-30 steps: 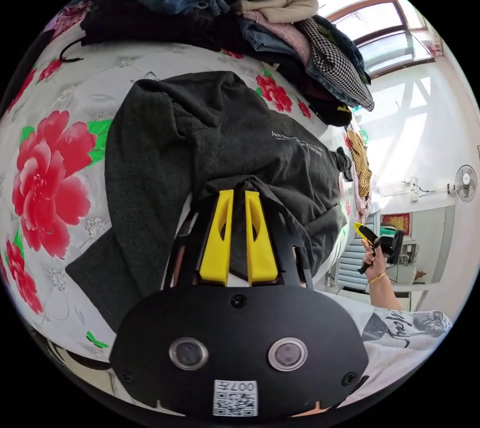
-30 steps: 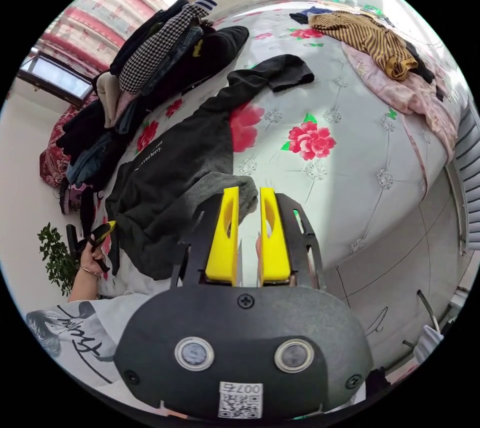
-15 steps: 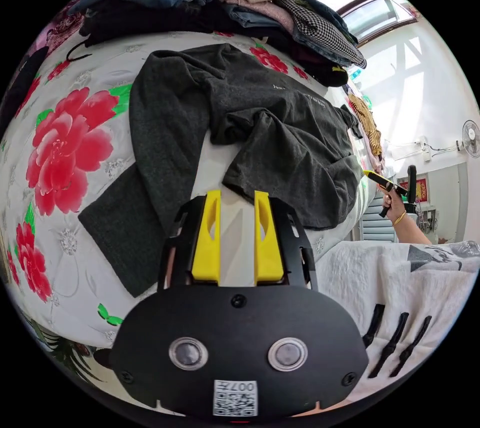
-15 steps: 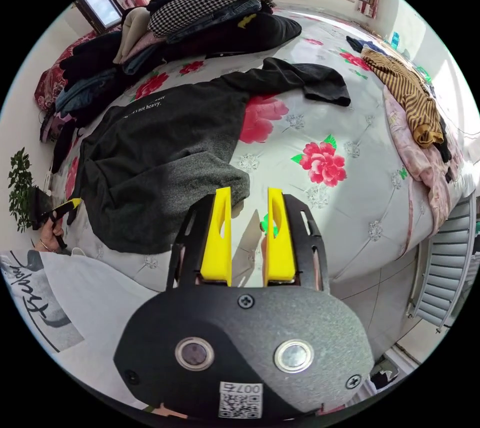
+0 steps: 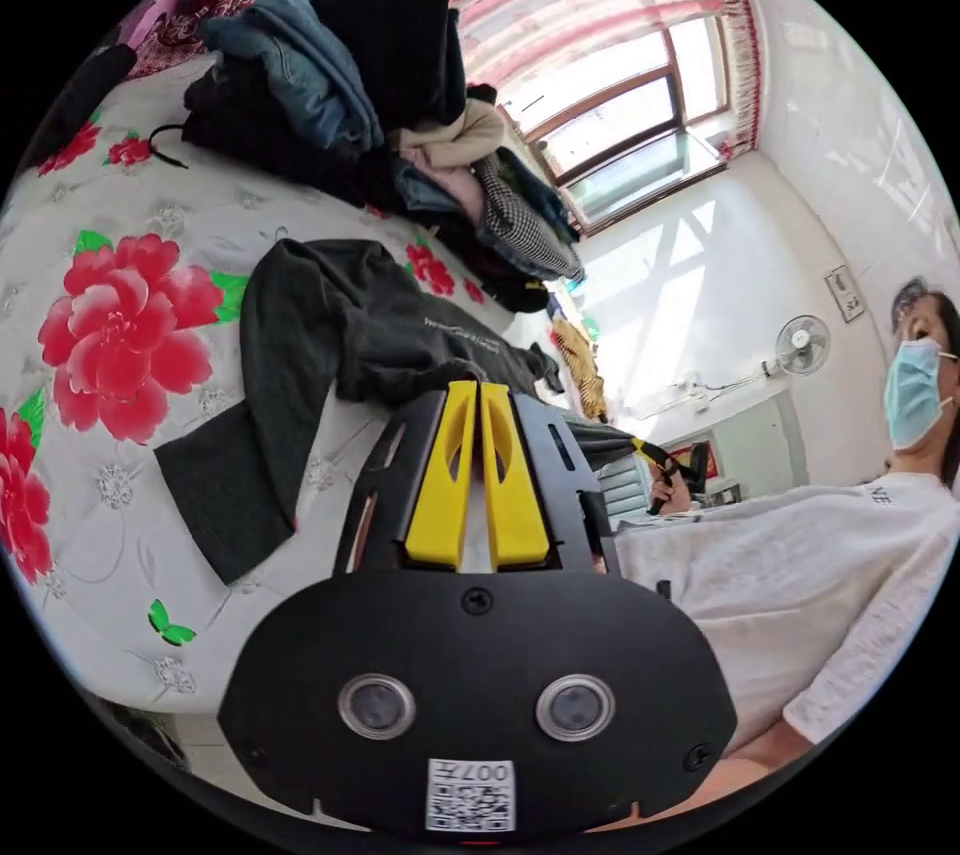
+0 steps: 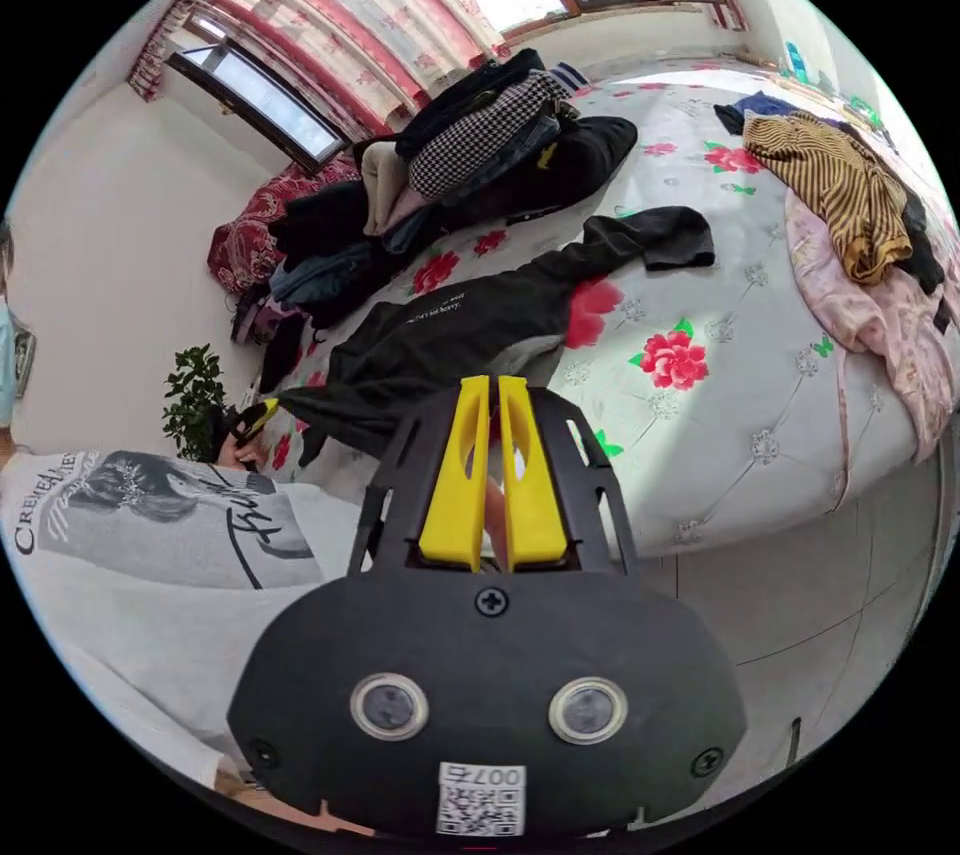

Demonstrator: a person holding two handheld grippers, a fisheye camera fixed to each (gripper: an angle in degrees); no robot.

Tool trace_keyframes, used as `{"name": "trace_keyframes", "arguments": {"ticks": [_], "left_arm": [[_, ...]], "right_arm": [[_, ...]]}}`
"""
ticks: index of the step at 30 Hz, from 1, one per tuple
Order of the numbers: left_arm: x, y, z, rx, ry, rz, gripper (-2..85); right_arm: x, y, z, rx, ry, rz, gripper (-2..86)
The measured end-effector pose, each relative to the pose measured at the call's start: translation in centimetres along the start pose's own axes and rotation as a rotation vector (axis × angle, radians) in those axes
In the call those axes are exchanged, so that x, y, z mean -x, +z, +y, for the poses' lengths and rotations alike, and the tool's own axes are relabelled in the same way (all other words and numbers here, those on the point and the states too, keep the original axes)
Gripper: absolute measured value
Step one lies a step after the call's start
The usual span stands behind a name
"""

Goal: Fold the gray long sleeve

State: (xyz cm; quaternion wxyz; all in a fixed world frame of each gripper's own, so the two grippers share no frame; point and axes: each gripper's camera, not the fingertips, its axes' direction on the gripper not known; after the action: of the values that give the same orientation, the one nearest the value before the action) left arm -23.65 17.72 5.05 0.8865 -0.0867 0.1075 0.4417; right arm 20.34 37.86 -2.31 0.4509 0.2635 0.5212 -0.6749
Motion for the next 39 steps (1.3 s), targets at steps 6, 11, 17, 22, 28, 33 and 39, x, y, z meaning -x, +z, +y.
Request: {"name": "trace_keyframes", "arguments": {"ticks": [6,11,17,22,28,33,39], "left_arm": [[-5.3,-15.2,3.1,-0.203,0.092,0.192,-1.0],[-2.6,-16.6,5.1,-0.137,-0.036,0.122,-1.0],[4.1,-8.8,1.9,-0.099,-0.286,0.154,-1.0],[1.1,-7.3,-11.5,-0.212,-0.204,0.196,-1.0],[-12.6,-15.7,-20.8,-0.403,0.156,0.263,-1.0],[-17.6,-18.3,-15.3,-0.373,0.342,0.196,-1.0],[-12.0,-9.4,-3.3,-0.111,0.142,-0.047,-1.0]], "right_arm": [[3.1,-12.6,3.3,-0.159,-0.047,-0.166,-0.2],[0.4,-11.2,4.6,-0.01,0.085,-0.141,-0.2],[-5.8,-3.7,0.5,0.109,0.294,-0.229,-0.3],[-3.6,-3.4,-11.9,0.007,0.209,-0.277,-0.3],[6.8,-16.7,-21.3,-0.354,-0.159,-0.327,-0.2],[9.6,-19.3,-17.1,-0.342,-0.361,-0.29,-0.2],[4.3,-9.4,-7.5,0.023,-0.217,-0.04,-0.2]]}}
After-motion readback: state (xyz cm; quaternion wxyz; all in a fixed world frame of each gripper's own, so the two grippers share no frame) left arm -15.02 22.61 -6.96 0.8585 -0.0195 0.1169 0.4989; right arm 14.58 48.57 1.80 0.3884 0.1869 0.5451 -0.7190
